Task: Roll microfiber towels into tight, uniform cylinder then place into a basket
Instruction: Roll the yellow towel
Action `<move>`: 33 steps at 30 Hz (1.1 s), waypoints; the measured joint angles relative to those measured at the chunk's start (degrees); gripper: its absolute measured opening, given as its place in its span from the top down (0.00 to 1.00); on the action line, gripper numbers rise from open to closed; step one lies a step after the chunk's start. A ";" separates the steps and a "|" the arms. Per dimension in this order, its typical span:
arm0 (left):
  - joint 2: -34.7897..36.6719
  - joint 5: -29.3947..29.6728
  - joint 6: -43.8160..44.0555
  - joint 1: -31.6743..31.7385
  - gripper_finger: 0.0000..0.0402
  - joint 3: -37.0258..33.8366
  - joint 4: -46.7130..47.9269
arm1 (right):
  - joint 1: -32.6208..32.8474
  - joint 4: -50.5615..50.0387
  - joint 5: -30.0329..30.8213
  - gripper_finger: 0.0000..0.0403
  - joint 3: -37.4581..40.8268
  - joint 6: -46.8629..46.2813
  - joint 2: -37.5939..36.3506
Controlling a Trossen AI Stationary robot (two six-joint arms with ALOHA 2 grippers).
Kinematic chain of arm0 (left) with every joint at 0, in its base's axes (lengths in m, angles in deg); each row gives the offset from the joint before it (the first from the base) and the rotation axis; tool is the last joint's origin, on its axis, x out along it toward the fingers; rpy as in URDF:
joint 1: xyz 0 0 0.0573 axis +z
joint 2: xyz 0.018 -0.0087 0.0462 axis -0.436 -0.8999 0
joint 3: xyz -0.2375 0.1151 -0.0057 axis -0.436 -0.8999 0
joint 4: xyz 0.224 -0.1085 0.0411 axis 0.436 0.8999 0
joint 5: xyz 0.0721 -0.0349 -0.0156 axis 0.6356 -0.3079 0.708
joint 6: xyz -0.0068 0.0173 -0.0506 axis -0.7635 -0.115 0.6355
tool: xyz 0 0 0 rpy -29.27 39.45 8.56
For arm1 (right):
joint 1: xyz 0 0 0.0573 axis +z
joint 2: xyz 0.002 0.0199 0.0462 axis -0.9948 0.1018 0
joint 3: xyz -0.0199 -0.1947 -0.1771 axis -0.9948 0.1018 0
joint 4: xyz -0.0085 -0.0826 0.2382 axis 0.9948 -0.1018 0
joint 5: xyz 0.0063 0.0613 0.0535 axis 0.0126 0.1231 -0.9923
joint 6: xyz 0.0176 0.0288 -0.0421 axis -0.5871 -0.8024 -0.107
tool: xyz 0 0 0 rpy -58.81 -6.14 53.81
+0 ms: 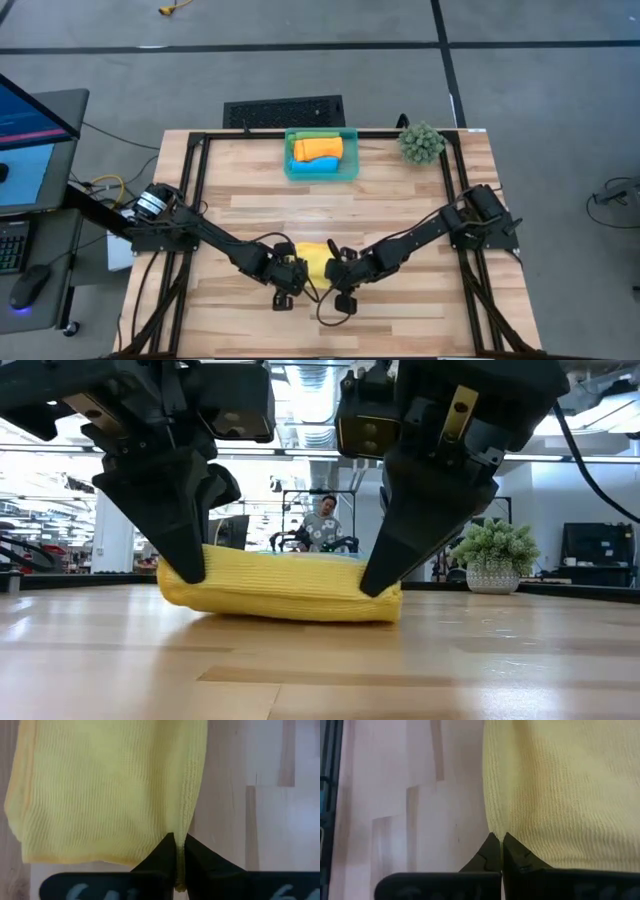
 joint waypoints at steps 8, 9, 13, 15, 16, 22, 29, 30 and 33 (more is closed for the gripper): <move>0.00 -0.02 -1.07 -0.07 0.78 0.00 0.63 | 0.35 -0.46 -1.26 0.98 0.02 -0.04 -0.48; 0.00 -0.02 -1.13 -0.07 0.75 0.00 0.61 | 0.35 -0.53 -1.26 0.98 0.02 -0.07 -0.48; 0.00 -0.39 -2.36 -0.09 0.66 0.00 1.31 | 0.33 -0.83 -1.22 0.98 0.02 -0.90 -0.48; 0.00 0.00 -3.28 -0.30 0.65 0.00 1.42 | 0.31 -0.83 -1.20 0.98 0.02 -0.92 -0.46; 0.00 0.07 -3.68 -0.45 0.65 0.00 1.45 | 0.31 -0.83 -1.17 0.98 0.02 -0.92 -0.46; 0.70 3.47 -2.97 -3.05 0.64 0.00 3.03 | 0.31 -0.95 -0.96 0.98 0.02 -2.07 -0.44; 1.11 12.82 -6.08 -9.38 0.64 0.00 0.58 | 0.29 -1.24 -0.89 0.98 0.02 -2.43 -0.42; 1.11 13.50 -7.02 -10.35 0.64 0.00 -0.23 | 0.29 -1.27 -0.87 0.98 0.02 -2.43 -0.42; 1.01 14.66 -10.30 -12.82 0.64 0.00 -4.00 | 0.27 -1.26 -0.85 0.98 0.02 -2.43 -0.40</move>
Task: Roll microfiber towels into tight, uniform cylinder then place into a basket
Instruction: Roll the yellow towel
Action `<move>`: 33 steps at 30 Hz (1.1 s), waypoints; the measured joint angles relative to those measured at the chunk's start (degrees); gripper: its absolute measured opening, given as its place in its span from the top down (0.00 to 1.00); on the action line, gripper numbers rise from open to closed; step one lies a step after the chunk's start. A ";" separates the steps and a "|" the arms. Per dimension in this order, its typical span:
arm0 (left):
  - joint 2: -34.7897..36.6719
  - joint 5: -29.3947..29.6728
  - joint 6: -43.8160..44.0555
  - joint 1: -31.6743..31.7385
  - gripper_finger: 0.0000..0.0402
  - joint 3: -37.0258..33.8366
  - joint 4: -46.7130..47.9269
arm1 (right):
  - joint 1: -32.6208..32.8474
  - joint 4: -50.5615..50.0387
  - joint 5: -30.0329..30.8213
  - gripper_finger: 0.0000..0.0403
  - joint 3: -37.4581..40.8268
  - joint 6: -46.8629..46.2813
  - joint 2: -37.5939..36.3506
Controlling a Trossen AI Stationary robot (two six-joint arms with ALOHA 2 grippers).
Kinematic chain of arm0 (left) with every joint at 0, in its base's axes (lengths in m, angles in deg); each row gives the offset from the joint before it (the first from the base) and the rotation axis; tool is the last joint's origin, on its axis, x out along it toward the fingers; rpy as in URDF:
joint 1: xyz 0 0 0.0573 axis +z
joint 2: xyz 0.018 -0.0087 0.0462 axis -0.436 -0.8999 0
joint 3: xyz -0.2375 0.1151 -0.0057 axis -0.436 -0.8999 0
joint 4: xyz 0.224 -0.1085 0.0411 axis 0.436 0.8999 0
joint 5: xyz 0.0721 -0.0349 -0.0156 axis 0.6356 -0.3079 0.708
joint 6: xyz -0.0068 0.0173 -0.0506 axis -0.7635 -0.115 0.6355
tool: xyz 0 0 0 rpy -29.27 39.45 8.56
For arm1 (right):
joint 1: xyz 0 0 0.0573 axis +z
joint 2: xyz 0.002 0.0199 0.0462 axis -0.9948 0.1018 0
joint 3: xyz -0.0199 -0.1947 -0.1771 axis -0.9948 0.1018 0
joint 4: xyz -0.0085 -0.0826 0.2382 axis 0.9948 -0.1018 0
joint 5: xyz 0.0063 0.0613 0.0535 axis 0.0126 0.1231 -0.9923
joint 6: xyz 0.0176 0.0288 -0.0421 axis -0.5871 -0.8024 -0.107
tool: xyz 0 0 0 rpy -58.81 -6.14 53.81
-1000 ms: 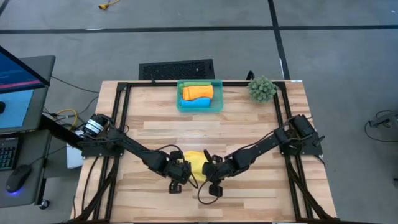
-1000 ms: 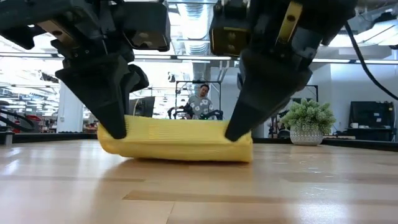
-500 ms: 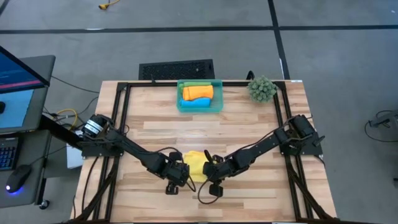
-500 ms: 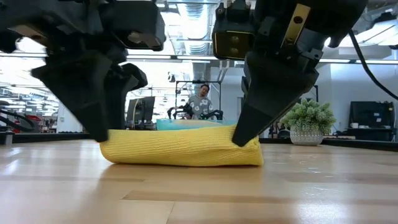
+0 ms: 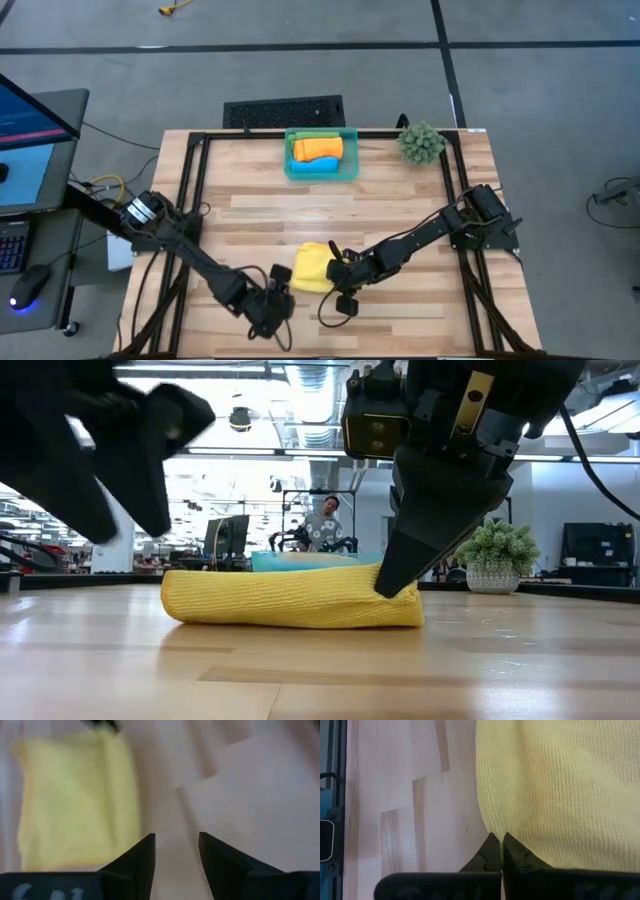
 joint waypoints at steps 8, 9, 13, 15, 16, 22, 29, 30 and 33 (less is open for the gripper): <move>-0.27 -3.75 -4.02 3.85 0.64 -4.86 -11.25 | 0.00 0.17 0.00 0.98 0.00 -0.02 0.00; -0.27 -3.97 -4.04 4.75 0.64 -5.55 -11.60 | 0.00 0.17 0.00 0.98 0.00 -0.02 0.00; -0.29 -9.08 -4.64 7.30 0.64 -7.90 -14.00 | 0.00 0.19 0.00 0.98 0.00 -0.02 0.00; -0.29 -9.64 -5.48 7.69 0.64 -8.77 -16.64 | 0.00 0.19 -0.02 0.98 0.00 -0.02 0.00; -0.29 -9.07 -5.57 7.75 0.64 -9.14 -16.99 | 0.00 0.19 -0.01 0.98 0.00 -0.02 0.00; -0.29 -4.60 -5.61 8.84 0.64 -9.64 -16.83 | 0.00 0.40 -0.02 0.97 0.00 -0.37 0.00; -0.29 -4.69 -4.78 10.33 0.64 -9.64 -16.65 | 0.09 0.39 -0.02 0.96 0.00 -1.51 0.00; -0.29 -4.83 -4.57 10.51 0.64 -9.64 -16.63 | 0.10 0.40 -0.02 0.96 0.00 -1.49 0.00; -0.29 -6.39 -3.63 11.16 0.64 -9.64 -16.64 | 0.09 0.39 -0.02 0.92 0.00 -1.43 0.00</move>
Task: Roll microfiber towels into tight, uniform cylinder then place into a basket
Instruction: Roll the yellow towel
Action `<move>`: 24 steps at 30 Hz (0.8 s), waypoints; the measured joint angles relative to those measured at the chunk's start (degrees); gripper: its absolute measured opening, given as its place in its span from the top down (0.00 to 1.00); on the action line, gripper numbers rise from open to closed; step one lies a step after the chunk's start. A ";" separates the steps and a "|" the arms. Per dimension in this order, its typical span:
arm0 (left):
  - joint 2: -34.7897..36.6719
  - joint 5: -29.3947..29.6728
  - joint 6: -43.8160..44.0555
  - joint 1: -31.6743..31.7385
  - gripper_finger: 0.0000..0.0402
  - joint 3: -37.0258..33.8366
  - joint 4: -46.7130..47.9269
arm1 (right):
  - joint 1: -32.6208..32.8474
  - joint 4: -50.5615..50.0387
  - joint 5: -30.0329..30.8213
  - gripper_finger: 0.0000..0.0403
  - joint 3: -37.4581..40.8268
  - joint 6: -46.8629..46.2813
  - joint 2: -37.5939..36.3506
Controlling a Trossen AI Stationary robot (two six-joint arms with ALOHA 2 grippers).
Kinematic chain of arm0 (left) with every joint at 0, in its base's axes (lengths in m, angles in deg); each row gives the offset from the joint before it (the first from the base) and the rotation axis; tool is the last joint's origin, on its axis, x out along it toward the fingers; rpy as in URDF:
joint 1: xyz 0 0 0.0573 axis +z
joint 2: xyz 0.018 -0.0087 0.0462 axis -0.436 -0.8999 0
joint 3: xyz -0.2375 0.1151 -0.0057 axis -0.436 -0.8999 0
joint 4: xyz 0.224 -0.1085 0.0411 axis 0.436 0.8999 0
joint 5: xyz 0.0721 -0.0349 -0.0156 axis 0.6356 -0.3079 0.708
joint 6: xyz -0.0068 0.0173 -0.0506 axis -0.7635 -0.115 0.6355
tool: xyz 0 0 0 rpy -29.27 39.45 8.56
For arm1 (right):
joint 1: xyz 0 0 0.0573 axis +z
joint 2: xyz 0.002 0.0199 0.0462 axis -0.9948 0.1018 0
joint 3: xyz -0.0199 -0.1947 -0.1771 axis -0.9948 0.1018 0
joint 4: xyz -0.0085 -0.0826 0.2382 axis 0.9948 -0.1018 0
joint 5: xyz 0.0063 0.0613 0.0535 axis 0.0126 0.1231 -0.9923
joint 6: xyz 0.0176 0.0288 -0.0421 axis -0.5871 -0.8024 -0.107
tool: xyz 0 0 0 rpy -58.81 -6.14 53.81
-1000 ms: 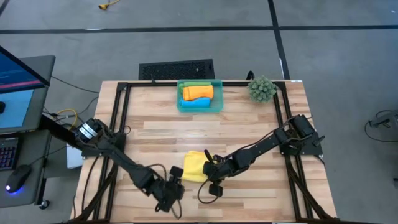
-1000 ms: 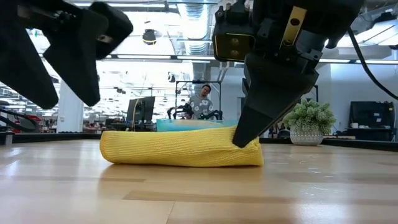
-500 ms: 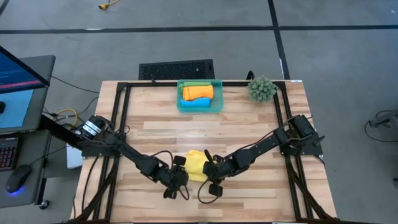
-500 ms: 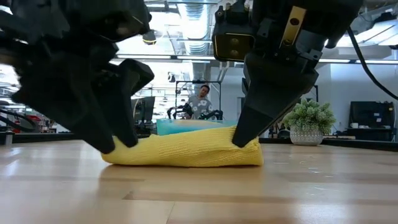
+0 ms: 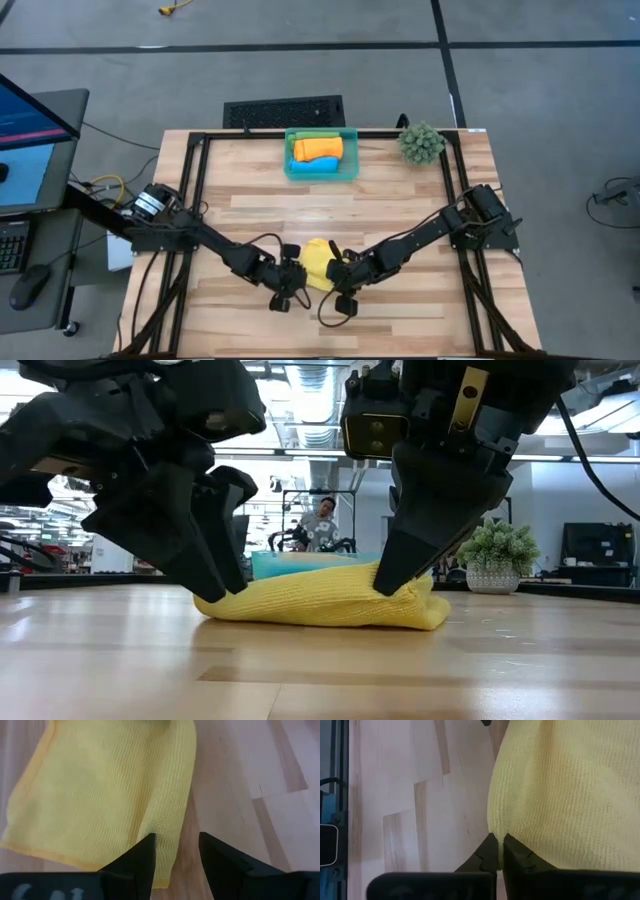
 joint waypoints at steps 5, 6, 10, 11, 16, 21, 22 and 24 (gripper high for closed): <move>0.00 -2.39 2.29 1.16 0.64 0.00 0.74 | 0.00 0.00 0.02 0.86 0.00 0.29 0.00; 0.00 -2.25 2.45 1.34 0.64 0.00 1.12 | 0.00 0.00 0.02 0.84 0.00 0.40 0.00; 0.00 -0.85 2.50 2.05 0.64 0.00 2.26 | 0.00 0.00 0.00 0.76 0.00 -0.43 0.00; 0.00 -0.83 2.52 2.21 0.64 0.00 2.36 | 0.00 0.00 0.00 0.74 0.00 -0.47 0.00; 0.00 -0.78 2.63 2.45 0.64 0.00 3.03 | -0.87 0.22 -4.74 0.64 0.00 -0.47 0.00; 0.00 -0.88 2.74 2.43 0.64 0.00 3.35 | -1.62 1.22 -7.14 0.61 0.00 1.09 0.02; 0.00 -1.05 2.77 2.43 0.64 0.00 3.35 | -1.63 1.50 -6.86 0.60 0.00 2.11 0.02; 0.00 -1.12 3.28 2.43 0.64 0.00 3.32 | -1.48 2.31 -6.05 0.60 0.00 3.87 0.02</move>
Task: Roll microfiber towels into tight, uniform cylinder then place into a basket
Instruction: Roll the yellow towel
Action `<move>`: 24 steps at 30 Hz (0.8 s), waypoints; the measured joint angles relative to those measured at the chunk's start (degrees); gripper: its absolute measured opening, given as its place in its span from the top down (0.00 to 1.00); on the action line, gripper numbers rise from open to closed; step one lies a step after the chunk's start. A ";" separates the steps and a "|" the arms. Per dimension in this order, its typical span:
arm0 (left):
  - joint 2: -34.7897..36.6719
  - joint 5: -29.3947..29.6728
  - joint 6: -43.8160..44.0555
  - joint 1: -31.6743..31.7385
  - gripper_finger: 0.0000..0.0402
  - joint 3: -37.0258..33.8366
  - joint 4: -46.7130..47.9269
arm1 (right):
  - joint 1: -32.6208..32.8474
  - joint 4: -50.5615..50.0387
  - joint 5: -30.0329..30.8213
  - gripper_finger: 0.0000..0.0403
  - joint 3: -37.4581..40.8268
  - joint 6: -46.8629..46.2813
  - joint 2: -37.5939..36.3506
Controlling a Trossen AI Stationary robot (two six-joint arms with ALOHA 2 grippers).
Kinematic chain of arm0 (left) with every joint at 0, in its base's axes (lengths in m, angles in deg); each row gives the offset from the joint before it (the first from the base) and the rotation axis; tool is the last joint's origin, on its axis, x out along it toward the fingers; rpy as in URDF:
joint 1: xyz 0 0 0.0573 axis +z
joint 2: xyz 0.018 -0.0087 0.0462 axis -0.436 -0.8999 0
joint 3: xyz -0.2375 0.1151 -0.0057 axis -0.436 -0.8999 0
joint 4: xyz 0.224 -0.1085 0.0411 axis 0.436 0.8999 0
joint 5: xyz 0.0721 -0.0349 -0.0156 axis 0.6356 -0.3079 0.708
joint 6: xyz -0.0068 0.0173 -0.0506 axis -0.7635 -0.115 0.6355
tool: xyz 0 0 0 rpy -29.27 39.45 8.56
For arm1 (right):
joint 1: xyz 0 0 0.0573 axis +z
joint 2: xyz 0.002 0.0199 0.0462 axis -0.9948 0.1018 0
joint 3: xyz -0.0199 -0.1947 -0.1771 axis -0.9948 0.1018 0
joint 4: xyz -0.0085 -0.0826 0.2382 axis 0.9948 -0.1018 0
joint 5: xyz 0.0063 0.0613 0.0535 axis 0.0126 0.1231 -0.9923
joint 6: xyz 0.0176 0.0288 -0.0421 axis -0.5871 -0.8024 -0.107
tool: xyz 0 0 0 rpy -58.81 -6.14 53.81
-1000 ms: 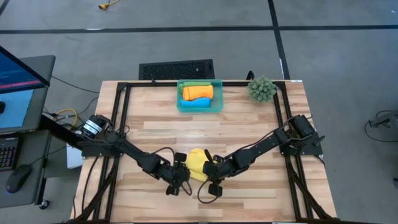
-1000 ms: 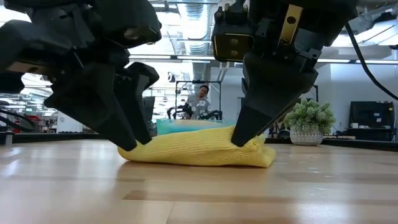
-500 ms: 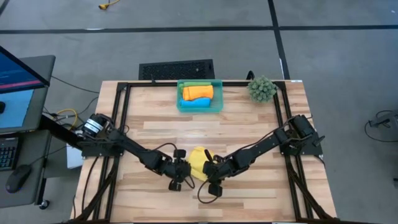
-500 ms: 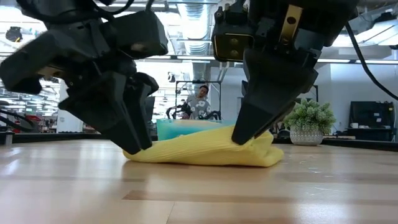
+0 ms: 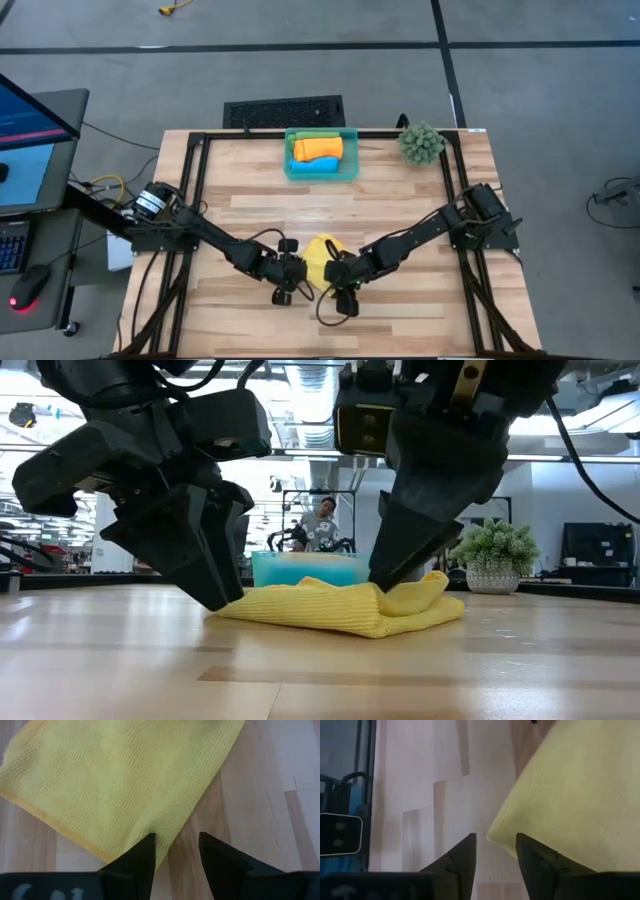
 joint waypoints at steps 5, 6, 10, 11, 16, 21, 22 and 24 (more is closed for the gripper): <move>0.00 -0.01 0.37 -0.02 0.64 0.00 0.00 | 1.88 0.68 0.12 0.60 0.00 6.16 0.00; 0.00 -0.01 0.42 -0.02 0.64 0.00 -0.02 | 2.57 0.65 0.12 0.60 0.00 7.10 0.00; 0.00 -0.01 0.39 -0.02 0.64 0.00 -0.02 | 5.41 -3.87 0.13 0.63 -1.50 8.08 0.00; 0.00 -0.01 0.39 -0.02 0.64 0.00 -0.02 | 6.20 -5.69 0.44 0.63 -2.09 8.09 0.00; 0.00 -0.04 0.39 -0.02 0.64 0.00 -0.02 | 11.47 -16.89 9.49 0.69 -6.21 7.74 0.00; 0.00 -0.06 0.39 -0.02 0.64 0.00 -0.02 | 16.30 -31.99 20.90 0.72 -11.63 3.16 0.00; 0.00 -0.06 0.39 -0.02 0.64 0.00 -0.04 | 17.22 -34.58 23.32 0.72 -12.24 1.78 0.00; 0.00 -0.06 0.39 -0.02 0.64 0.00 -0.03 | 19.07 -38.90 28.36 0.72 -12.52 -1.41 0.00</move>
